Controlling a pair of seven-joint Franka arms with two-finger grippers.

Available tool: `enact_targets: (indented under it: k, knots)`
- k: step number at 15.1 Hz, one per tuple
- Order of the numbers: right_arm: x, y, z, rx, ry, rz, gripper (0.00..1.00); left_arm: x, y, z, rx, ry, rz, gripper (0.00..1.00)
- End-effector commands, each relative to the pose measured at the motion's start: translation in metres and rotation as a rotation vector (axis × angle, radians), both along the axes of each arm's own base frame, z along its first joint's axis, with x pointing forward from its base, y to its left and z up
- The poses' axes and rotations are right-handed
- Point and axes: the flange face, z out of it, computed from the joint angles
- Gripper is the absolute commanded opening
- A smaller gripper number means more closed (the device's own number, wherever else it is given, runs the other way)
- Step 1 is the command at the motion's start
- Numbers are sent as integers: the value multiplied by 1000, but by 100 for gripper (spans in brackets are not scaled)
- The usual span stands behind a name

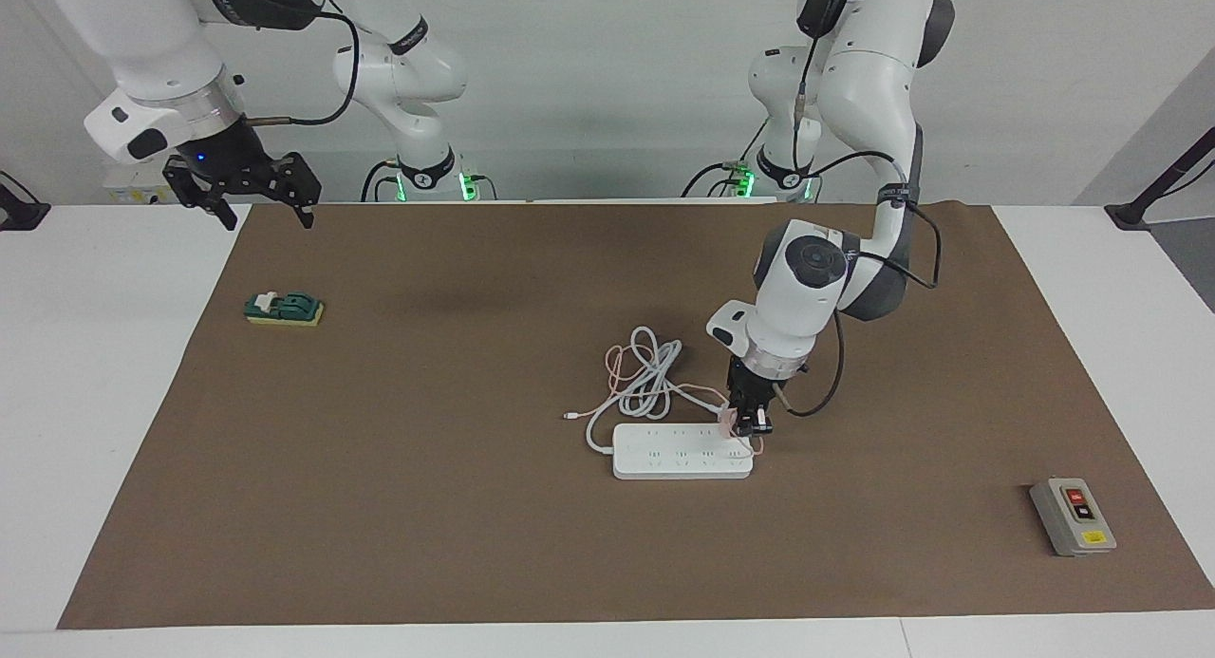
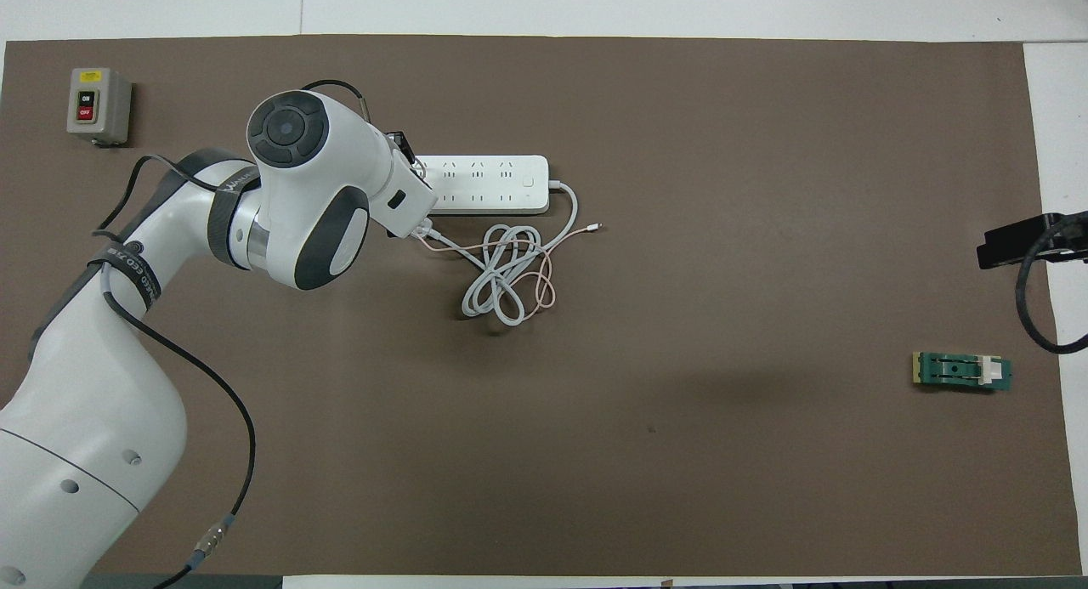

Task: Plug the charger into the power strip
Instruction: 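Push the charger prongs into the power strip socket with the left gripper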

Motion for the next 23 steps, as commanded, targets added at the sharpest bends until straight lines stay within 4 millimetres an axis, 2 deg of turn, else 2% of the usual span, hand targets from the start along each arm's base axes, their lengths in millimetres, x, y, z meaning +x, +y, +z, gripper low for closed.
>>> enact_targets:
  k: [1,2,3,5,8,9,15,17,18,19,21,22,23]
  knots:
    - [-5,1,3,-1,9,19,100,21,17,-47,15,109,-25,0]
    - [-5,1,3,-1,9,19,100,31,15,-43,-18,126,-30,0]
    - [-5,1,3,-1,9,19,100,31,12,-40,-26,132,-30,0]
    - [-5,1,3,-1,9,19,100,27,9,-49,-35,124,-35,0]
    - [-5,1,3,-1,9,19,100,30,20,-59,-65,49,-77,0]
    - [-5,1,3,-1,9,19,100,29,18,-60,-65,48,-85,0]
    - [-5,1,3,-1,9,19,100,26,14,-53,-63,45,-72,0]
    - [-5,0,3,-1,9,18,100,27,15,-33,-60,27,-74,0]
    - [-5,0,3,-1,9,18,100,28,19,-24,-59,19,-71,6]
    - [-5,1,3,-1,9,19,100,29,22,-20,-58,20,-66,34]
    - [-5,1,3,-1,8,19,100,30,33,4,-74,20,-37,65]
    - [-5,1,3,-1,9,19,100,32,40,16,-99,18,-11,100]
    - [-5,0,3,-1,9,18,100,32,44,29,-115,19,7,100]
